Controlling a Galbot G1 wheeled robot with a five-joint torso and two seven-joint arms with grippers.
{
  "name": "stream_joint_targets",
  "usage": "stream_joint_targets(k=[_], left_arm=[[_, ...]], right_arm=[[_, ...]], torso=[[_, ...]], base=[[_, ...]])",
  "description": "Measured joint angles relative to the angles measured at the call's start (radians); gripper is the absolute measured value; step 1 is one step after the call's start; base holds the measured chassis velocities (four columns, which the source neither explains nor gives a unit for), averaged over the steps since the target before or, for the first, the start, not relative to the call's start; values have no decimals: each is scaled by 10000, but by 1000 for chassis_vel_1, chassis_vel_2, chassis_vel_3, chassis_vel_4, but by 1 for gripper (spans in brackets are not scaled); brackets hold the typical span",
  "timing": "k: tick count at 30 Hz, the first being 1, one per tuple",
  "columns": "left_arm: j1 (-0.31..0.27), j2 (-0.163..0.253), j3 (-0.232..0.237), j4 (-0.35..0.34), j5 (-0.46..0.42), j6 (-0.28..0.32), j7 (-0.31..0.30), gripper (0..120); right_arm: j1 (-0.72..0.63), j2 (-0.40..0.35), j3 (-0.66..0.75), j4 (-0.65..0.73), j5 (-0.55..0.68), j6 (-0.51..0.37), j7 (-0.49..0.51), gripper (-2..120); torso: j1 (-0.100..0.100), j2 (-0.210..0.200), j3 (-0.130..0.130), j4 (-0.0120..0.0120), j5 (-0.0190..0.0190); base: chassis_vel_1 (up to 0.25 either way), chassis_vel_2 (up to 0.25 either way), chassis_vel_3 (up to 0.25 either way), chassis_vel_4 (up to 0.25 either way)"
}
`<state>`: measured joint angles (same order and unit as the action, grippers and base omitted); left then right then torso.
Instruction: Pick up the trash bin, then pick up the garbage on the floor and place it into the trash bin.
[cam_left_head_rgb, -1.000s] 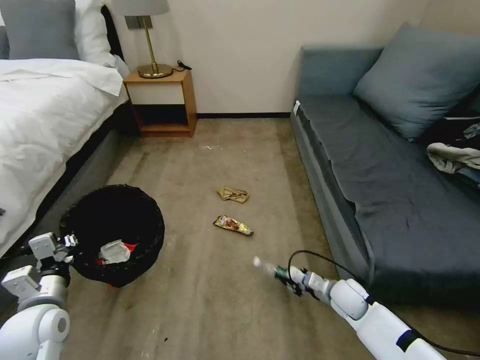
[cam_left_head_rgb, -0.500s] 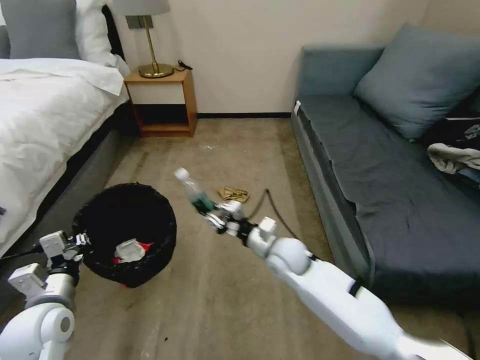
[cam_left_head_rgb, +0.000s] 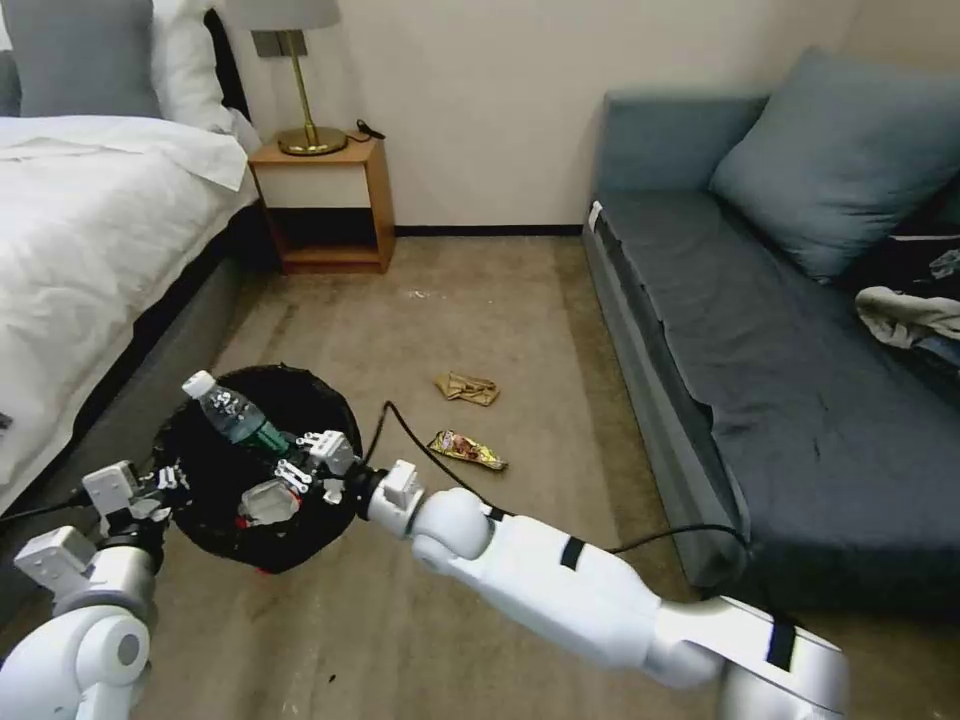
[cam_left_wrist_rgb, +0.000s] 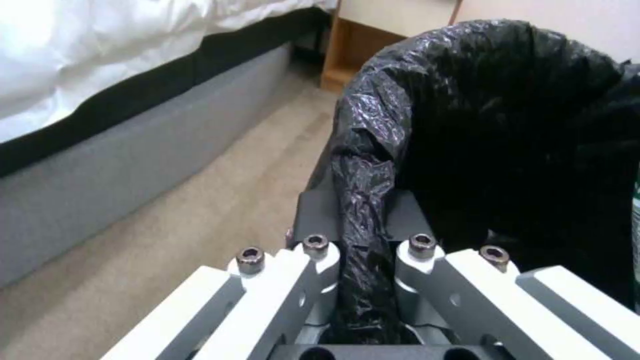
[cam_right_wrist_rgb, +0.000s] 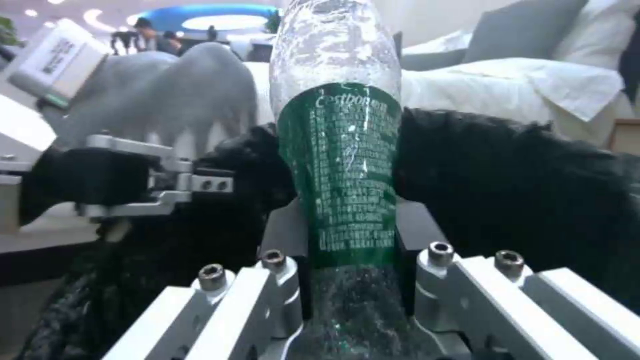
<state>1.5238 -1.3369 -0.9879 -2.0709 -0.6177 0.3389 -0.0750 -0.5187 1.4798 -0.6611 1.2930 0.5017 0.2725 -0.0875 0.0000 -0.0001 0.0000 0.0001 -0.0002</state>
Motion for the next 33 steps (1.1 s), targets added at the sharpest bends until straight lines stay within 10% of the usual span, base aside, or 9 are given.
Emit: stream_joint_targets(k=[21,33], left_arm=[[-40,46,-34,124,91,6,-1,5],[-354,306,-155,703,131,-132,-340,5]], right_arm=[[-163,-764,-134,1783,335,-1272,251,98],[-3330,-2559,4062,3655,-1835,68,582,100]], torso=[[0,0,0,-1,2],[0,0,-1,-4,5]], base=[[0,0,0,0],[0,0,0,0]])
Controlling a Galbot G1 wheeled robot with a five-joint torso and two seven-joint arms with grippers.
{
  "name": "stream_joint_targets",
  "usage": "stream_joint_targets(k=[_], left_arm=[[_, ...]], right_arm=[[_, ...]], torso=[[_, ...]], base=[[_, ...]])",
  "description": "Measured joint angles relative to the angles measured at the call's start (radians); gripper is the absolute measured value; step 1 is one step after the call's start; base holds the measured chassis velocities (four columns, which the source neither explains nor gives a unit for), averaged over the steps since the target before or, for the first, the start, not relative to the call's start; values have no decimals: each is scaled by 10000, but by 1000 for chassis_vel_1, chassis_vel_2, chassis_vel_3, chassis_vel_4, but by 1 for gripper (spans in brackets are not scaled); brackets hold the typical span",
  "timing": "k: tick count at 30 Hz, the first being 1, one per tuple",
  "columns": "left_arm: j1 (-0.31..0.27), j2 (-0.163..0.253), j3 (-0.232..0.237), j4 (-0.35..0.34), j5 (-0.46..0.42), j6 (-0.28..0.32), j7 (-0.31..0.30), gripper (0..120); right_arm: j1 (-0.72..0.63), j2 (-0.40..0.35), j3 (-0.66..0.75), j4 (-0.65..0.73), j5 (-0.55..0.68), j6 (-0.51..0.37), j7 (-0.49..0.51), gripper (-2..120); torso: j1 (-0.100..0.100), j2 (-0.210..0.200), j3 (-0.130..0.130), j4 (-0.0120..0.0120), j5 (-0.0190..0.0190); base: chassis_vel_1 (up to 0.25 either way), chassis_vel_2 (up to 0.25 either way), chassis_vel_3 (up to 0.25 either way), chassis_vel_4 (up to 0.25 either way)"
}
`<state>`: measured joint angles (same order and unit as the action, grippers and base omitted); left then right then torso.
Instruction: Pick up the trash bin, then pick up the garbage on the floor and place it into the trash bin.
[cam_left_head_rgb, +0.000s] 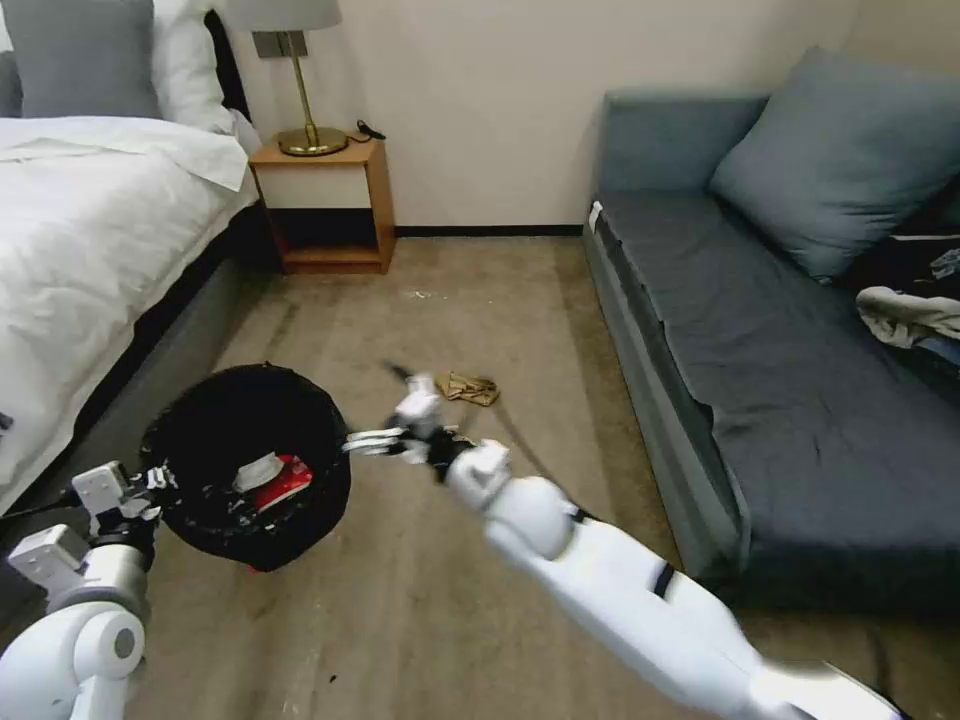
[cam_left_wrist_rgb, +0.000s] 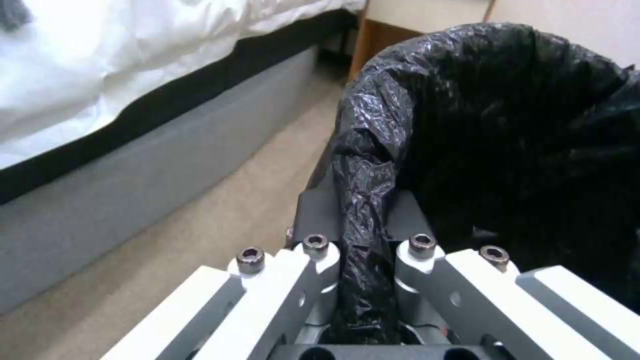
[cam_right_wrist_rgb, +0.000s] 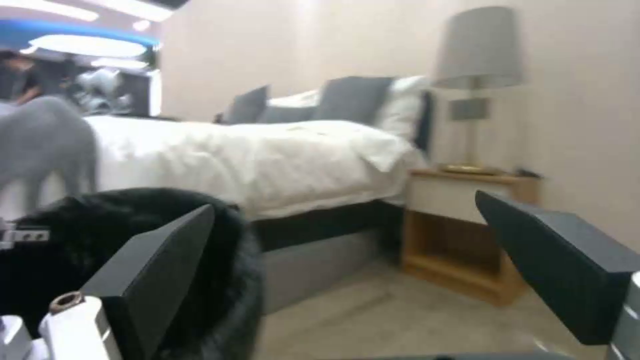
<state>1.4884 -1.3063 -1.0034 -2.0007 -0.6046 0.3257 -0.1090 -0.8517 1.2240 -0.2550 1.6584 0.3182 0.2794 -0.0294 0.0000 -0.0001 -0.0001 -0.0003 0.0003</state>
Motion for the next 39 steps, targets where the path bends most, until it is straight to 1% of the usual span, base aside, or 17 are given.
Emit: stream_joint_targets(k=[1,3,4,7,8,12,13,15,21,29,39], left_arm=[[0,0,0,0,0,0,0,5],[-185,144,-54,305,22,62,-109,5],[-185,144,-54,305,22,62,-109,5],[-272,304,-72,623,158,47,-120,5],[-272,304,-72,623,158,47,-120,5],[-253,353,-59,801,308,-58,-63,5],[-253,353,-59,801,308,-58,-63,5],[-253,379,-59,868,350,-101,-28,5],[-244,353,-67,887,400,-134,8,5],[-125,297,-69,708,442,-140,40,5],[124,294,-164,513,399,-227,69,5]], right_arm=[[0,0,0,0,0,0,0,100],[-1201,-248,941,588,-374,165,-180,100],[-1201,-248,941,588,-374,165,-180,100],[-2411,-397,1968,1177,-915,264,-237,100],[-2411,-397,1968,1177,-915,264,-237,100],[-3696,-535,2792,1639,-1054,532,-187,100],[-3696,-535,2792,1639,-1054,532,-187,100],[-4156,-529,3103,1673,-1055,746,-176,100],[-4388,-294,3235,1492,-1057,1193,-184,100],[-4399,-217,3199,1398,-1073,1332,-195,100],[-4398,-186,3137,1421,-1093,1377,-267,100]], torso=[[0,0,0,0,0],[0,1,0,1,0],[0,1,0,1,0],[0,0,0,0,-1],[0,0,0,0,-1],[-1,1,0,2,-1],[-1,1,0,2,-1],[-1,1,-1,2,-2],[-1,1,-1,4,-1],[-1,1,-1,4,-3],[0,1,1,4,-3]], base=[[0,0,0,0],[0,0,0,0],[0,0,0,0],[0,0,0,0],[0,0,0,0],[0,0,0,0],[0,0,0,0],[0,0,0,0],[0,0,0,0],[-22,21,31,-24],[-214,210,218,-206]])
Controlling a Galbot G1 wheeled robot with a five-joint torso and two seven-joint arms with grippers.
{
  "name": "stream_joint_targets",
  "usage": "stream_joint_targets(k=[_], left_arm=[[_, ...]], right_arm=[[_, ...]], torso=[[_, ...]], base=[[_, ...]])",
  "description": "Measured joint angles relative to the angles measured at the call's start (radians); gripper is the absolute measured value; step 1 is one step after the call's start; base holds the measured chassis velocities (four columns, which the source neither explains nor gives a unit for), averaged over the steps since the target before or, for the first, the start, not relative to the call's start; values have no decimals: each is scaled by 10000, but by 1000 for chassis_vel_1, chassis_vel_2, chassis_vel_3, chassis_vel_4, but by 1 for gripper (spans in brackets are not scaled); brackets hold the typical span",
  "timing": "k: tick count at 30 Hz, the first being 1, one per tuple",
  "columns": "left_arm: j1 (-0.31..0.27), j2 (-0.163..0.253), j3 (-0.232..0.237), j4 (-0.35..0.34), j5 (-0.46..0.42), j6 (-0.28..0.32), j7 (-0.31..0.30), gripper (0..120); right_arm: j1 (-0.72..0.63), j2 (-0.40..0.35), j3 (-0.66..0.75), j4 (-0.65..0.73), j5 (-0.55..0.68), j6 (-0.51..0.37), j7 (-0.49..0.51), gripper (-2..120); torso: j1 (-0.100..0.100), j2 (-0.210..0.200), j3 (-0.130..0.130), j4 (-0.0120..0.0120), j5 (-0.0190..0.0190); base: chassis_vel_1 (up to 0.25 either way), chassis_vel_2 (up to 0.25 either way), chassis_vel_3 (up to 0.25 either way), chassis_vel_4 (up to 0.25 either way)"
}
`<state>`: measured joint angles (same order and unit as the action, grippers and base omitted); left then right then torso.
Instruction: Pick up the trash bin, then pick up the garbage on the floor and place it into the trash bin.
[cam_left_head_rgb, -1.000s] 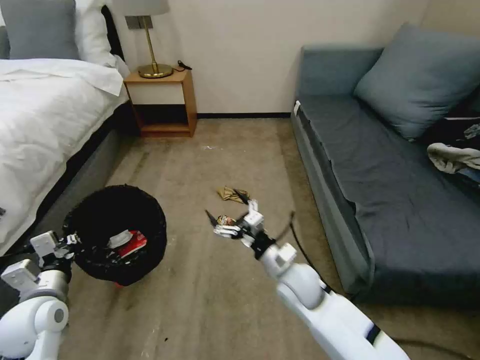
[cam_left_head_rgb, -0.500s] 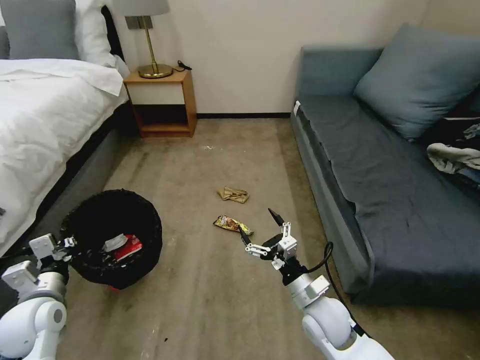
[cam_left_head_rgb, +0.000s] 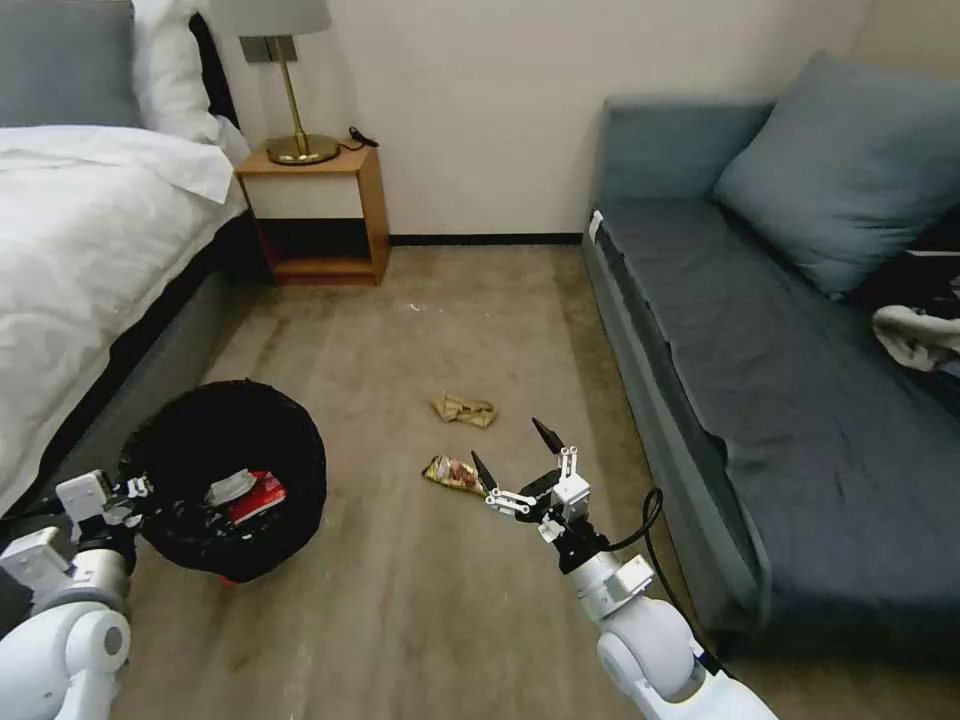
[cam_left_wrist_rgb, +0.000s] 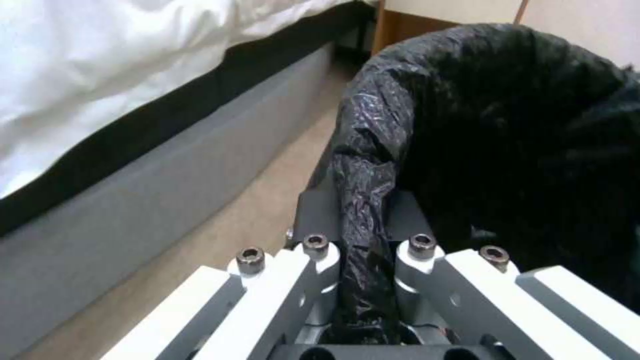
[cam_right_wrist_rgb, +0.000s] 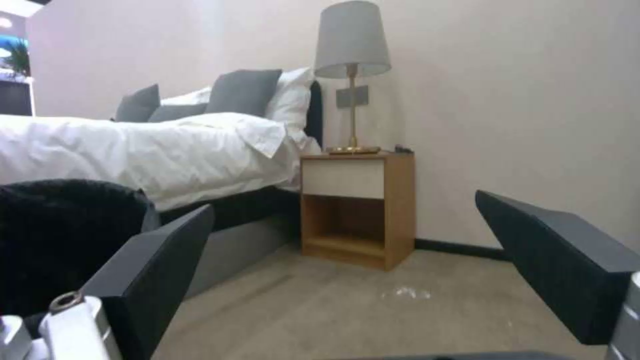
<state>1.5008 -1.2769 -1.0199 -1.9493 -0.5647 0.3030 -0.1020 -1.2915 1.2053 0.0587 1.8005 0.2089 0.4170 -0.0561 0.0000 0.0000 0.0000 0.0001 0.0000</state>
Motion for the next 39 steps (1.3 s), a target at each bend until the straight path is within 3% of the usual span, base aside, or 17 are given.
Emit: stream_joint_targets(k=[26,30,31,35,36,39], left_arm=[[12,58,-5,22,-25,-45,17,5],[-31,56,-5,66,-7,-45,17,5],[-31,56,-5,66,-7,-45,17,5],[-57,23,-1,76,24,-45,16,5],[-57,23,-1,76,24,-45,16,5],[-59,-21,0,73,45,-36,16,5]], right_arm=[[548,-228,-385,-497,-134,-71,-53,100],[1137,-714,-1041,-622,-572,-1415,210,100],[1137,-714,-1041,-622,-572,-1415,210,100],[1909,-1437,-1811,-466,-455,-4595,-229,100],[1909,-1437,-1811,-466,-455,-4595,-229,100],[2505,-1624,-2283,-621,-263,-6889,-1125,100]], torso=[[1,0,0,-4,-1],[1,0,0,0,1],[1,0,0,0,1],[0,0,-1,0,0],[0,0,-1,0,0],[0,0,-1,-1,0]], base=[[-164,163,167,-169],[-4,7,8,-21],[0,0,0,0],[0,0,0,0],[0,0,0,0],[0,0,0,0]])
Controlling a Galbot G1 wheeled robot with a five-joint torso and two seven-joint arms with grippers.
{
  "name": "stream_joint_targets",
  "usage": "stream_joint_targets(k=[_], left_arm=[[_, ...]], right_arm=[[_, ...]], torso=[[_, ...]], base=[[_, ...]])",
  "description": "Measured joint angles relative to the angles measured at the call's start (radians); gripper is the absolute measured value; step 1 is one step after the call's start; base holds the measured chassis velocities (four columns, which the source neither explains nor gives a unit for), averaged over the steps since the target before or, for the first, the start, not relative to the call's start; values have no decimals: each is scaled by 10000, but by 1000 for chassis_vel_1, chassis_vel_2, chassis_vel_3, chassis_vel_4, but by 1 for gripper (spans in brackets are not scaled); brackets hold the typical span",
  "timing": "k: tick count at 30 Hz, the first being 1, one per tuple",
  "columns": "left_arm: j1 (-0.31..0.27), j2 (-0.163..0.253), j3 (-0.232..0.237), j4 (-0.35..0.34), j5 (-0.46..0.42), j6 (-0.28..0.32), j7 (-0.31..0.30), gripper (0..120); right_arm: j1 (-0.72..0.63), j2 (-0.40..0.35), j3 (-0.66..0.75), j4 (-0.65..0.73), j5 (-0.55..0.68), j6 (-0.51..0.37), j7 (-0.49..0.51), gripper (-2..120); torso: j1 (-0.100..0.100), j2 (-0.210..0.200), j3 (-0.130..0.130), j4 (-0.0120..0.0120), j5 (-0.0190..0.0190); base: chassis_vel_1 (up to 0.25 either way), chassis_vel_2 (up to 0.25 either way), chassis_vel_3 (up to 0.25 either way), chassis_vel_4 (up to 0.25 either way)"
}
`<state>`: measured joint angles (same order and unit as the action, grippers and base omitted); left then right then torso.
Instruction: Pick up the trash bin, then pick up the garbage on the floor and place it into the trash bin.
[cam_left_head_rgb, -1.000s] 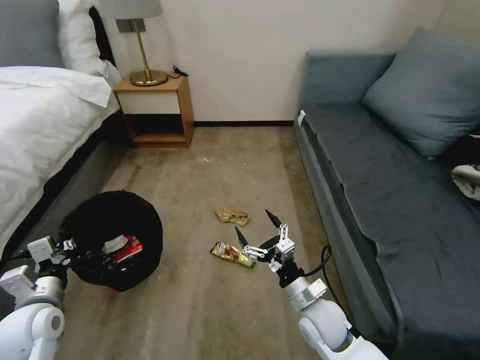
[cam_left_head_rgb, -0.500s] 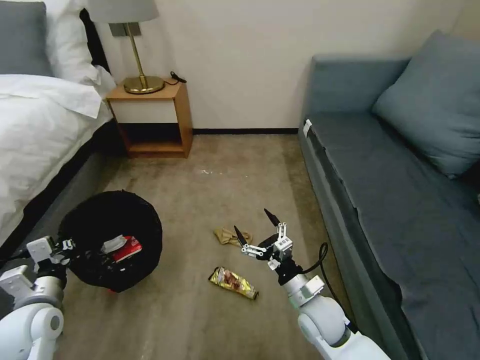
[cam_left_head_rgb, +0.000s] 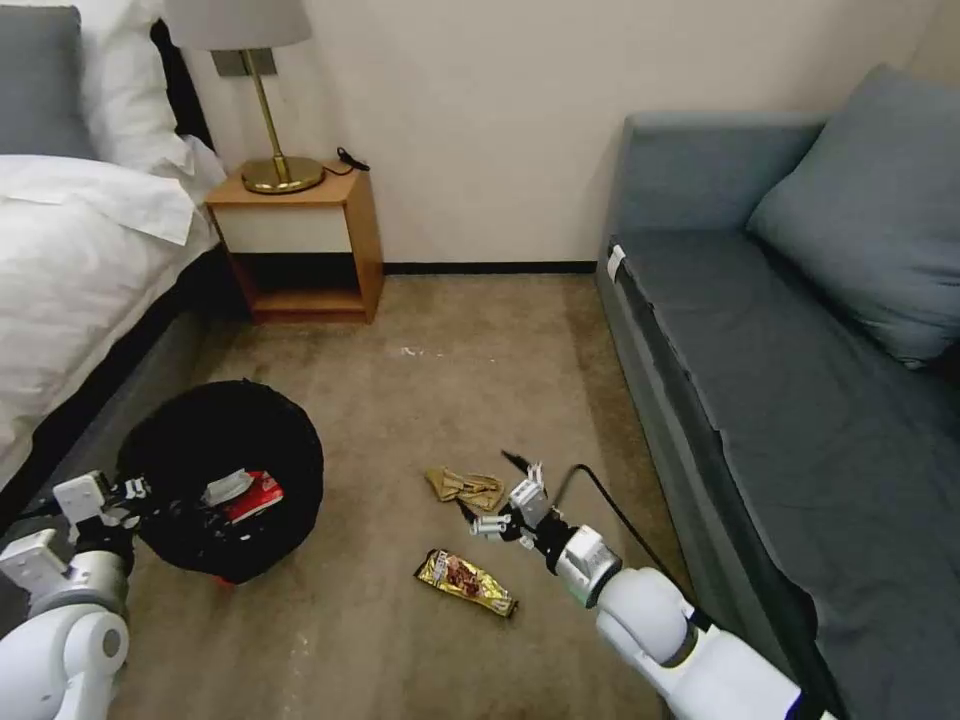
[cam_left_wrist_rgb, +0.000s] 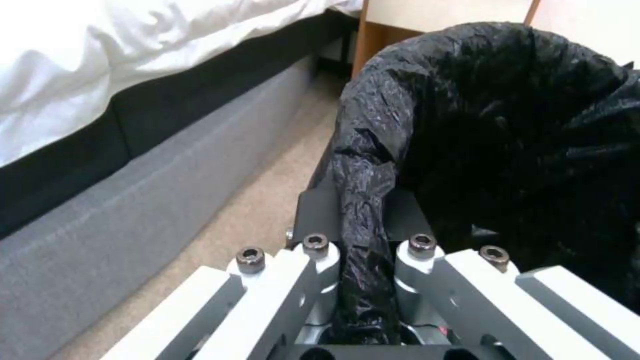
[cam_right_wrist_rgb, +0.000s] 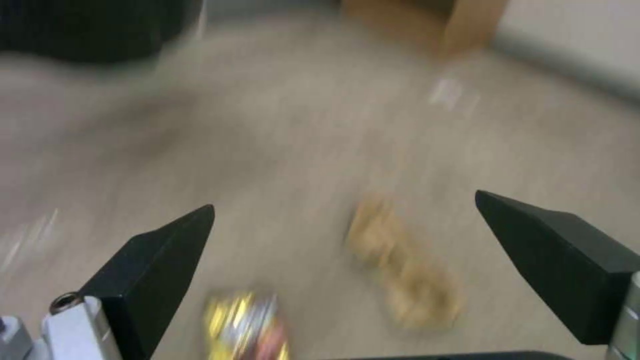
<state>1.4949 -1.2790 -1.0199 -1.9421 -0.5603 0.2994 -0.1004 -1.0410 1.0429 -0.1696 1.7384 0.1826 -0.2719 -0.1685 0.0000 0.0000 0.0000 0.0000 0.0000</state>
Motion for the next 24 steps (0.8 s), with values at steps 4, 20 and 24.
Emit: stream_joint_targets(k=[4,20,24], left_arm=[[8,-20,0,-26,29,27,-1,5],[484,-460,95,-816,399,82,-41,5],[496,-531,140,-1002,505,91,-19,5]], right_arm=[[648,117,-781,-452,847,-2494,-268,100],[1516,698,-2172,-2119,1122,-3032,-518,100],[1637,788,-2272,-2558,1027,-2870,-511,100]], torso=[[0,0,0,0,0],[0,0,0,2,1],[0,0,0,0,1]], base=[[0,0,0,0],[0,0,0,0],[0,0,0,0]])
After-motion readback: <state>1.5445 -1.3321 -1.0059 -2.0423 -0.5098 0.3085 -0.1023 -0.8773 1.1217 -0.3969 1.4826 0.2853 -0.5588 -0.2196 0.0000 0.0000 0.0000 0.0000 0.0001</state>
